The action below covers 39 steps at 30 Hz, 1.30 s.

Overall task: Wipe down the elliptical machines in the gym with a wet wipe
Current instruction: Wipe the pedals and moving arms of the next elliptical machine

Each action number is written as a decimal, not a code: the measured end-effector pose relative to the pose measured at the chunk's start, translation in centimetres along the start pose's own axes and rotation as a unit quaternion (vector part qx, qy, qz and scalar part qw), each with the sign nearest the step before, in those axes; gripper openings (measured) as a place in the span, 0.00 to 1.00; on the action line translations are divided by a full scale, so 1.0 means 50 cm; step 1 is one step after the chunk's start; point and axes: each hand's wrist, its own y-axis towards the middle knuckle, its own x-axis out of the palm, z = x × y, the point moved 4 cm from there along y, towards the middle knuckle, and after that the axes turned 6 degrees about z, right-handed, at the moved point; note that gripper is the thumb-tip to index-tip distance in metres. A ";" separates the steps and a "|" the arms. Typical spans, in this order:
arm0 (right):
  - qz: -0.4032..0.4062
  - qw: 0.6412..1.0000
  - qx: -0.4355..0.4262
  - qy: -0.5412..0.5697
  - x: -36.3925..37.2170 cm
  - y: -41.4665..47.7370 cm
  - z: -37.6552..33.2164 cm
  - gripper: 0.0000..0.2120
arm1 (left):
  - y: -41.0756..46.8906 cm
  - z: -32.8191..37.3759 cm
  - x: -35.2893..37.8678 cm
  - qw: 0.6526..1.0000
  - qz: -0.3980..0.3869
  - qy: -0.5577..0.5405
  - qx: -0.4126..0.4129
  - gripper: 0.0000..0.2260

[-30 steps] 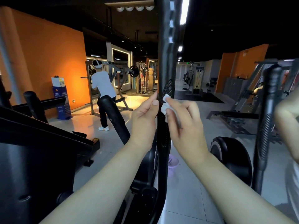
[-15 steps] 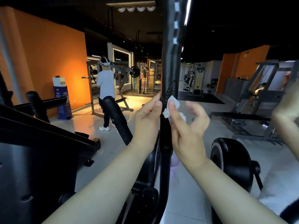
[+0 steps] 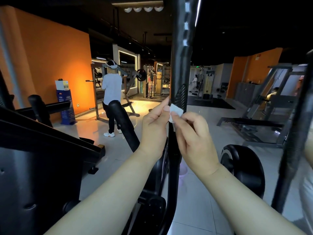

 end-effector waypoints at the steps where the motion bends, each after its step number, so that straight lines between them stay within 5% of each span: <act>1: -0.001 1.000 -0.008 -0.004 -0.005 0.003 0.004 0.15 | 0.000 0.000 0.000 1.000 0.000 0.000 0.003 0.15; 6: 0.028 0.999 0.014 -0.008 -0.019 0.010 0.007 0.15 | -0.008 0.008 0.005 1.000 -0.010 0.005 0.005 0.15; 10: -0.027 1.000 -0.008 0.013 0.006 -0.015 0.004 0.19 | -0.004 0.005 0.000 0.999 0.029 0.014 -0.016 0.15; 18: 0.085 0.982 0.153 0.075 -0.009 0.006 0.006 0.15 | -0.002 -0.004 0.001 1.000 0.010 0.007 -0.009 0.14; 25: 0.028 0.999 0.016 0.031 0.016 -0.021 0.000 0.19 | -0.003 -0.006 -0.004 0.999 0.037 0.004 -0.038 0.18; 34: 0.036 0.999 0.008 0.029 0.029 -0.042 -0.019 0.27 | -0.008 -0.003 -0.007 0.999 0.033 0.026 -0.017 0.16; 39: 0.044 0.999 0.025 -0.009 -0.004 -0.019 0.009 0.21 | -0.007 -0.010 -0.007 0.999 0.027 0.019 -0.022 0.15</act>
